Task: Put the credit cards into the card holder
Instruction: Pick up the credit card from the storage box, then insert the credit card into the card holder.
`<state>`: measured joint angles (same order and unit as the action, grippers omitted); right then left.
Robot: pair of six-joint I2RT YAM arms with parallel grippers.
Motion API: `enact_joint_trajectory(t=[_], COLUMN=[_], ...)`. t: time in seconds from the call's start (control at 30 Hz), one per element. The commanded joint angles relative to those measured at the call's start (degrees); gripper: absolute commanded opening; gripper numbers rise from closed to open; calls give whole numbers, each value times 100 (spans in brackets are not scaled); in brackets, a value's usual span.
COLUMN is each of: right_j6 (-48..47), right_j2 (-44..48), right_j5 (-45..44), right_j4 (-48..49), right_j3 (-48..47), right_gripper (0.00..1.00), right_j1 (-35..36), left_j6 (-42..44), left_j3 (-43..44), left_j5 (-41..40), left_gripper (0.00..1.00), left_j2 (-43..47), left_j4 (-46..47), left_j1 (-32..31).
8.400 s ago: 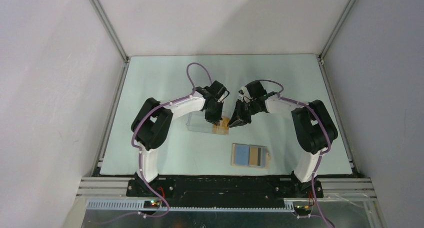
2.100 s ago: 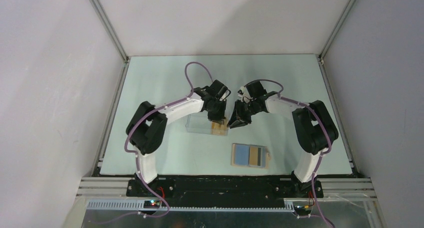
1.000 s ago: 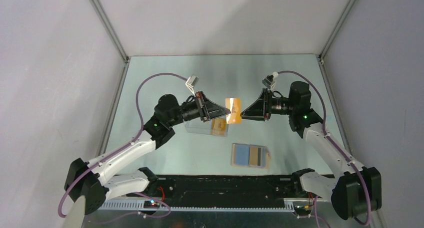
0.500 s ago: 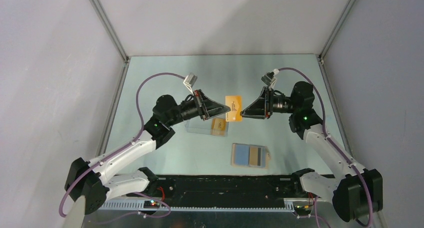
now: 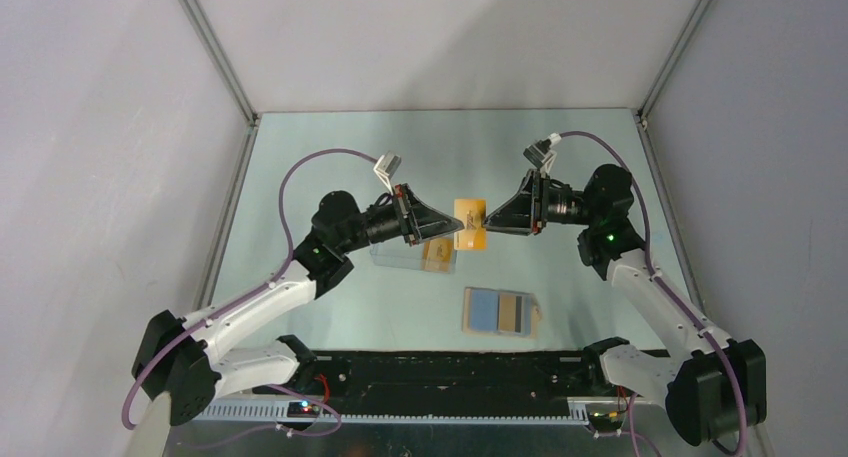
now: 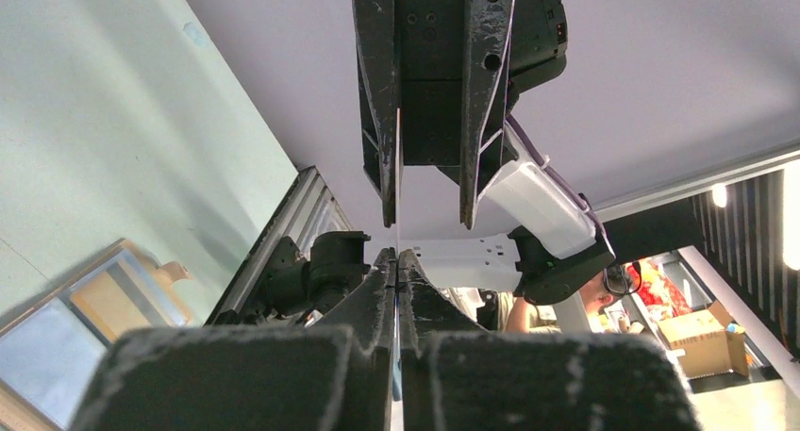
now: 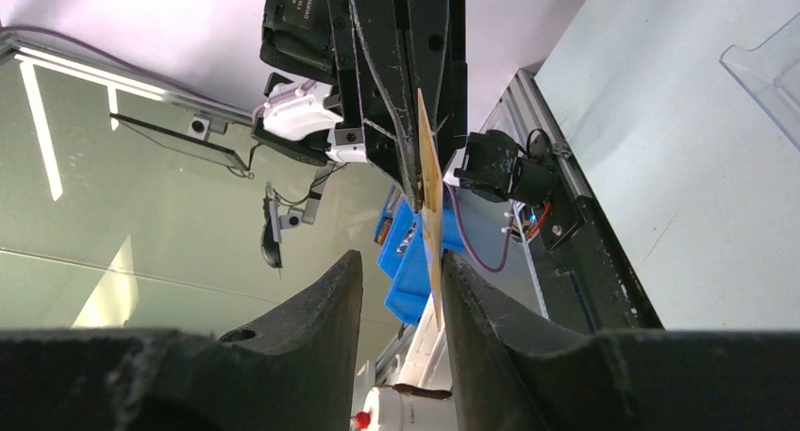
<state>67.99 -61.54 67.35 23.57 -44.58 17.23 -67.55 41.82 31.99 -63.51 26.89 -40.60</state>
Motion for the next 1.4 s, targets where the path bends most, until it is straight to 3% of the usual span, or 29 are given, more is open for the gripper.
enact_joint_trajectory(t=[0.0, 0.23, 0.33, 0.4, 0.5, 0.63, 0.7, 0.9, 1.1, 1.37], right_j6=[6, 89, 51, -120, -692, -2257, -2800, -3466, -3505, -3632], right_j2=[-8, -222, -284, -265, -107, 194, 334, 678, 471, 174], right_j5=[11, -72, -75, -82, -188, -894, -1255, -1788, -2228, -2713], right_j4=[196, 464, 452, 281, -629, -2822, -3449, -3894, -3257, -2854], right_j3=[-3, 1, 1, 0, -4, 36, 269, 1822, 2722, 2771], right_gripper=[39, 31, 11, 0, 0, 0, 0, 0, 0, 0], right_j1=[114, 356, 409, 394, 347, 235, 139, -367, -398, -304], left_j6=[-35, -69, -66, -65, -101, -257, -339, -130, 151, 335], left_j3=[-2, -30, -87, -163, -389, -1106, -1435, -1839, -1306, -545], left_j5=[149, 188, 183, 124, -40, -539, -873, -1466, -1859, -1956], left_gripper=[0, 0, 3, 14, 38, 48, 48, 48, 45, 30], left_j2=[15, -24, -45, -56, -46, 3, 6, -421, -1537, -2876], left_j4=[203, 207, 202, 202, 204, 182, 136, -652, -1279, -1476], left_j1=[-11, -21, -25, -21, -19, -19, -39, -345, -944, -1316])
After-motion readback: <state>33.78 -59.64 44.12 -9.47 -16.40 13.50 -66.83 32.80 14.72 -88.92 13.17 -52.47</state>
